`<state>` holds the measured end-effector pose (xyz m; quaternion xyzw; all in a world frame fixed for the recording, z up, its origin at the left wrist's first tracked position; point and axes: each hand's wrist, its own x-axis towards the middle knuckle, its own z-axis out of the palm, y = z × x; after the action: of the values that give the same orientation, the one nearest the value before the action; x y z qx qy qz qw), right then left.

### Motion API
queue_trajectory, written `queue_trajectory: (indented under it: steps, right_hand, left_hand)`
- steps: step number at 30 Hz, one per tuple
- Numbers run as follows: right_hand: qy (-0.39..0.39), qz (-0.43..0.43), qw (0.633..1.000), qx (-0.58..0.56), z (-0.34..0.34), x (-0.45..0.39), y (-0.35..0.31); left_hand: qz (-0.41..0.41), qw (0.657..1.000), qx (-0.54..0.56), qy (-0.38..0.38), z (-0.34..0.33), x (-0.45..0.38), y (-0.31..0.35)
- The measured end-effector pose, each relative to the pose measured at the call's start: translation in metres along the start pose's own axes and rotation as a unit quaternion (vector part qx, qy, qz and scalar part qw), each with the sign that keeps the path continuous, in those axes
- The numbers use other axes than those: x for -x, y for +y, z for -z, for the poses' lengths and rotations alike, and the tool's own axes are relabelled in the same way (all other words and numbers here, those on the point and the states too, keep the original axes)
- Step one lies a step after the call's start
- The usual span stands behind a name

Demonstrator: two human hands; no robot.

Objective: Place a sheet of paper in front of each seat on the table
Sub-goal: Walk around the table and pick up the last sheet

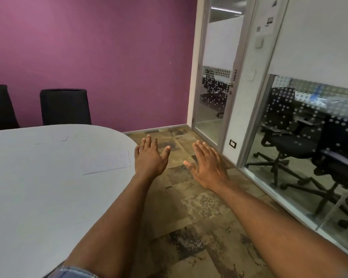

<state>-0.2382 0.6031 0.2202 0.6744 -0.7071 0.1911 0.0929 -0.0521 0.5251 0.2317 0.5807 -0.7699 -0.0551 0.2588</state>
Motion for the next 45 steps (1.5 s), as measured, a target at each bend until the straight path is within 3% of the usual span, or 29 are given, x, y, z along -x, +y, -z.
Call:
queue_trajectory:
  steps: [6,14,22,28,30,31,32,35,37,40,42,45]
  right_hand:
    - [-0.045,0.056,0.997,-0.013,-0.064,-0.093,0.006]
    - [-0.111,0.118,0.984,-0.075,-0.150,-0.188,-0.035]
    - [-0.196,0.189,0.951,-0.145,-0.262,-0.286,-0.090]
    - [-0.292,0.201,0.915,-0.193,-0.355,-0.383,-0.130]
    - [-0.328,0.185,0.903,-0.207,-0.384,-0.415,-0.140]
    - [-0.342,0.177,0.898,-0.212,-0.399,-0.430,-0.145]
    - [-0.354,0.169,0.894,-0.215,-0.414,-0.445,-0.149]
    - [-0.387,0.141,0.886,-0.213,-0.456,-0.487,-0.160]
    - [-0.402,0.120,0.884,-0.208,-0.479,-0.510,-0.166]
    - [-0.407,0.122,0.885,-0.189,-0.505,-0.534,-0.177]
    - [-0.411,0.133,0.885,-0.171,-0.517,-0.543,-0.186]
    - [-0.437,0.160,0.877,-0.121,-0.530,-0.548,-0.195]
  left_hand:
    - [0.072,0.997,0.012,-0.005,-0.050,-0.065,-0.035]
    - [0.210,0.977,-0.041,0.002,-0.073,-0.093,-0.133]
    - [0.328,0.943,-0.058,0.005,-0.110,-0.121,-0.216]
    - [0.411,0.911,-0.031,0.010,-0.156,-0.198,-0.261]
    - [0.497,0.866,0.052,0.022,-0.173,-0.229,-0.274]
    - [0.551,0.825,0.120,0.039,-0.181,-0.243,-0.280]
    - [0.607,0.765,0.204,0.068,-0.189,-0.258,-0.286]
    - [0.705,0.519,0.450,0.177,-0.209,-0.291,-0.304]
    - [0.733,0.426,0.492,0.200,-0.227,-0.304,-0.317]
    - [0.784,0.341,0.464,0.231,-0.242,-0.319,-0.329]
    - [0.817,0.302,0.429,0.239,-0.245,-0.326,-0.336]
    - [0.822,0.293,0.420,0.247,-0.254,-0.334,-0.353]
